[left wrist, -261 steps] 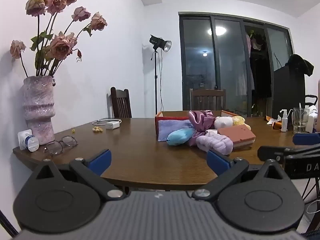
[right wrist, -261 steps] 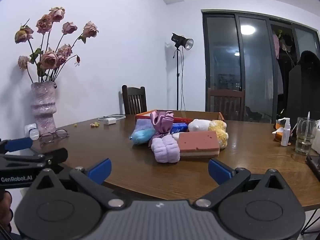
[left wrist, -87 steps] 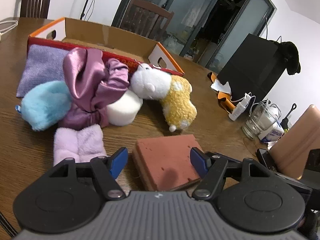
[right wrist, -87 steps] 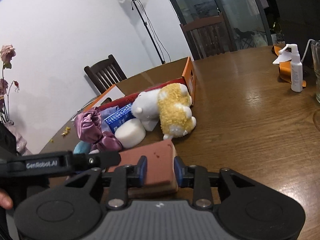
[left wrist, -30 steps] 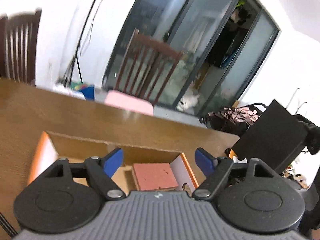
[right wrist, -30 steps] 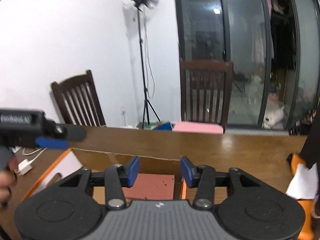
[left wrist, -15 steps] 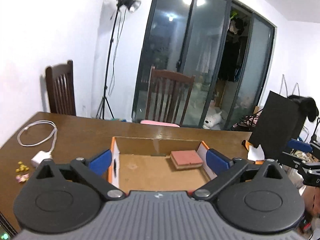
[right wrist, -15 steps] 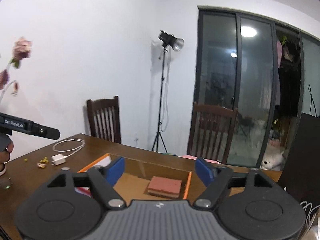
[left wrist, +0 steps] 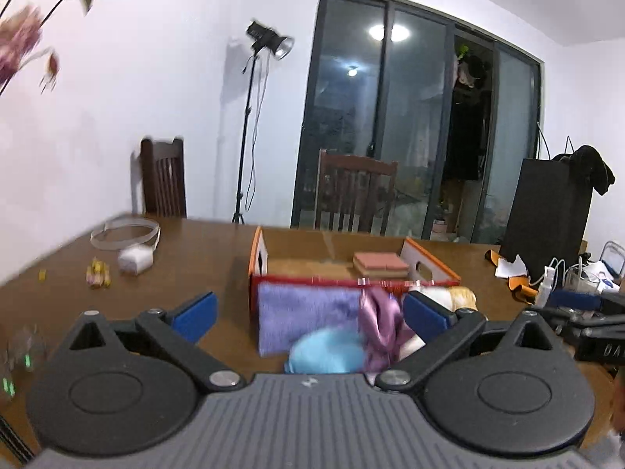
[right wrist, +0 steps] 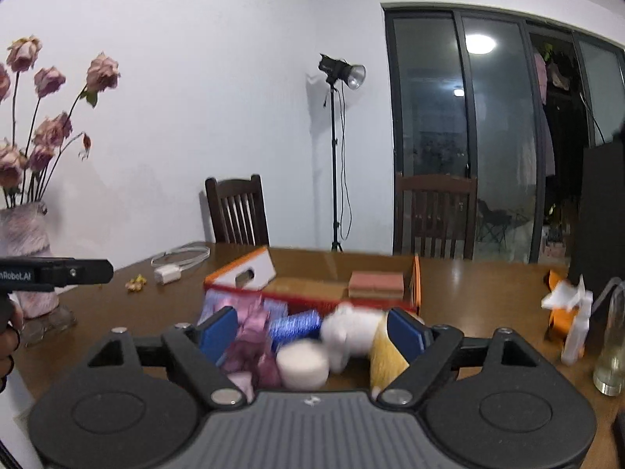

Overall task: Organize soft objects
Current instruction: 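Move the right tool to the white-and-yellow plush alpaca and grasp it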

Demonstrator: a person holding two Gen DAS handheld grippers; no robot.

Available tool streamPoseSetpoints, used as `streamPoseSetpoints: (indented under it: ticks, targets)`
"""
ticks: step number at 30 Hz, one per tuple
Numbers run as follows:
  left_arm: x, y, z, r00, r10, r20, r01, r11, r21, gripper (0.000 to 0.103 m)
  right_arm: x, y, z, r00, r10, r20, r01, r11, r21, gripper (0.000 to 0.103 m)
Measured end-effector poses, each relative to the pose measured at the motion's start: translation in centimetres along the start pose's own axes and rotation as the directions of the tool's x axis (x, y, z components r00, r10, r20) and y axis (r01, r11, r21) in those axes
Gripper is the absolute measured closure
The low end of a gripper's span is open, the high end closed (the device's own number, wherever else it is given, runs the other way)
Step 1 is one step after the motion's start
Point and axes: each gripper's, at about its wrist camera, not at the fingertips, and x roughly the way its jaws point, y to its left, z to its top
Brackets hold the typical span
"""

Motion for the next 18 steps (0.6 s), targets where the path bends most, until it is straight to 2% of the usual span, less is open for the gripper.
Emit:
streamPoseSetpoints:
  ticks: [5,8,12,15,18]
  targets:
    - [0.3,0.4,-2.3,0.998,-0.016,-0.068,0.015,1.0,-0.017,0.0,0.0,0.5,-3.6,0.995,0.035,-0.093,-0.032,0.999,0.024,0.018]
    - [1.3,0.2,-3.1,0.994,-0.036,-0.101,0.033,0.999,-0.023,0.0,0.7,0.4,-4.3,0.993,0.011,-0.12,-0.009,1.0,0.021,0.018]
    - [3.0,-0.9,-3.0,0.99,-0.075,-0.122,0.074,0.997,-0.007,0.0,2.7,-0.9,-4.3,0.986,-0.069,-0.152,0.08,0.995,0.063,0.018]
    - [4.8,-2.0,-2.7,0.987,-0.091,-0.13,0.093,0.996,0.01,0.0,4.4,-1.9,-4.2,0.985,-0.082,-0.155,0.089,0.995,0.038,0.018]
    - [6.4,-3.3,-2.2,0.991,-0.086,-0.099,0.091,0.995,0.044,0.0,7.2,-2.9,-3.4,0.983,-0.089,-0.163,0.091,0.996,0.007,0.019]
